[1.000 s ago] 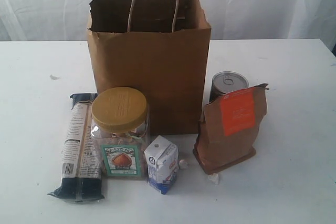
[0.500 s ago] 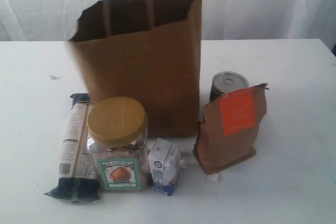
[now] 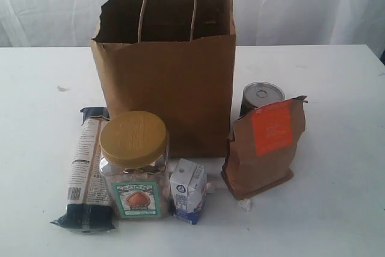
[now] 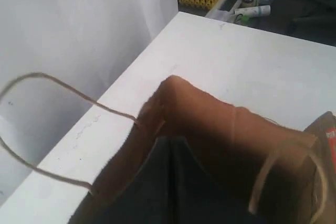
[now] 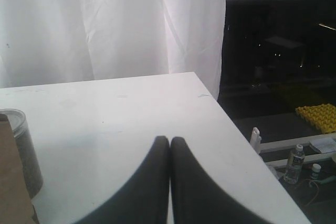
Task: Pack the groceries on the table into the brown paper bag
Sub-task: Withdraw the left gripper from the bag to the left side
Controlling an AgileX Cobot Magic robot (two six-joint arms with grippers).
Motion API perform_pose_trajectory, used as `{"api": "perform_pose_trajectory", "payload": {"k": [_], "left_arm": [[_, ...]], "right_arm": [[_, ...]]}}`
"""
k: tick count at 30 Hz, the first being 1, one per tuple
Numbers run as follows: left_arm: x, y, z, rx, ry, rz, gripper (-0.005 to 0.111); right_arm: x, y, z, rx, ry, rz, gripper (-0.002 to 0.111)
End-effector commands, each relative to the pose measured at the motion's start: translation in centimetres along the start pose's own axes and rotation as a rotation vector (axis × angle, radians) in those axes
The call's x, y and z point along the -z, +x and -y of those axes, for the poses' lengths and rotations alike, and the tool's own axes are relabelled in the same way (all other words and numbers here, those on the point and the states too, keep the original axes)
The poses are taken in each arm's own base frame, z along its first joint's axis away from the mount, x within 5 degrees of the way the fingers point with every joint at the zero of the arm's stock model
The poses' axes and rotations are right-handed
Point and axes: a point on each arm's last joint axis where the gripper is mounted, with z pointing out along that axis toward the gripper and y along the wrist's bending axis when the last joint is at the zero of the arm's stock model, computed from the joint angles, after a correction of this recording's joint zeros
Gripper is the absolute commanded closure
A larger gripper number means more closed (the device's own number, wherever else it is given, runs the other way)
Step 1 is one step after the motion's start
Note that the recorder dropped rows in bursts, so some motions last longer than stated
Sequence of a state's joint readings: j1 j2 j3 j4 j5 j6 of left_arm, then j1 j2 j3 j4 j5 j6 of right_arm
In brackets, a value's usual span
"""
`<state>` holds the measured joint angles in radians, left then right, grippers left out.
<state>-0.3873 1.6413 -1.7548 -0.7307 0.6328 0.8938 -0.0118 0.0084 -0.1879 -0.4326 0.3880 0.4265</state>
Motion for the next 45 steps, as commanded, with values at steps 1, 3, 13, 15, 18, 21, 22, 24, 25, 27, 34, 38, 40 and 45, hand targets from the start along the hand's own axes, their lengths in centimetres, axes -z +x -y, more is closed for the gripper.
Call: {"api": "perform_pose_trajectory", "payload": {"k": [1, 3, 13, 15, 18, 21, 22, 24, 25, 27, 34, 38, 40, 45], "left_arm": [[3.3, -2.0, 1.3, -0.079, -0.035, 0.033, 0.107], [5.0, -2.7, 1.9, -0.127, -0.066, 0.034, 0.107], [13.3, -3.5, 4.3, -0.181, -0.267, -0.145, 0.107], [14.8, -2.7, 4.2, -0.140, -0.348, -0.255, 0.107], [16.5, -1.3, 3.8, -0.043, -0.473, -0.421, 0.107], [17.3, -0.1, 3.4, 0.072, -0.558, -0.551, 0.107], [17.3, 0.4, 3.5, 0.093, -0.555, -0.582, 0.107], [16.9, 1.4, 3.7, 0.117, -0.536, -0.635, 0.107], [16.6, 2.0, 3.7, 0.127, -0.523, -0.665, 0.107], [16.0, 3.4, 4.0, 0.148, -0.495, -0.728, 0.107], [14.3, 8.4, 5.2, 0.198, -0.432, -0.861, 0.107], [13.7, 11.4, 6.5, 0.221, -0.395, -0.888, 0.107], [13.4, 13.3, 7.5, 0.235, -0.354, -0.906, 0.107], [12.9, 17.6, 10.4, 0.228, -0.164, -0.955, 0.107]], "right_arm": [[-0.1, 0.0, 0.0, 0.012, 0.001, -0.004, 0.108], [-0.1, 0.0, 0.0, 0.012, 0.001, -0.004, 0.108], [-0.1, 0.0, 0.0, 0.012, 0.001, -0.004, 0.108], [-0.1, 0.0, 0.0, 0.012, 0.001, -0.004, 0.108], [-0.1, 0.0, 0.0, 0.012, 0.001, -0.004, 0.108], [-0.1, 0.0, 0.0, 0.012, 0.001, -0.004, 0.108], [-0.1, 0.0, 0.0, 0.012, 0.001, -0.004, 0.108], [-0.1, 0.0, 0.0, 0.012, 0.001, -0.004, 0.108], [-0.1, 0.0, 0.0, 0.012, 0.001, -0.004, 0.108], [-0.1, 0.0, 0.0, 0.012, 0.001, -0.004, 0.108], [-0.1, 0.0, 0.0, 0.010, 0.001, -0.004, 0.108], [-0.1, 0.0, 0.0, -0.015, 0.001, -0.004, 0.108], [-0.1, 0.0, 0.0, -0.015, 0.001, -0.004, 0.108], [-0.1, 0.0, 0.0, -0.015, 0.001, -0.004, 0.108]]}}
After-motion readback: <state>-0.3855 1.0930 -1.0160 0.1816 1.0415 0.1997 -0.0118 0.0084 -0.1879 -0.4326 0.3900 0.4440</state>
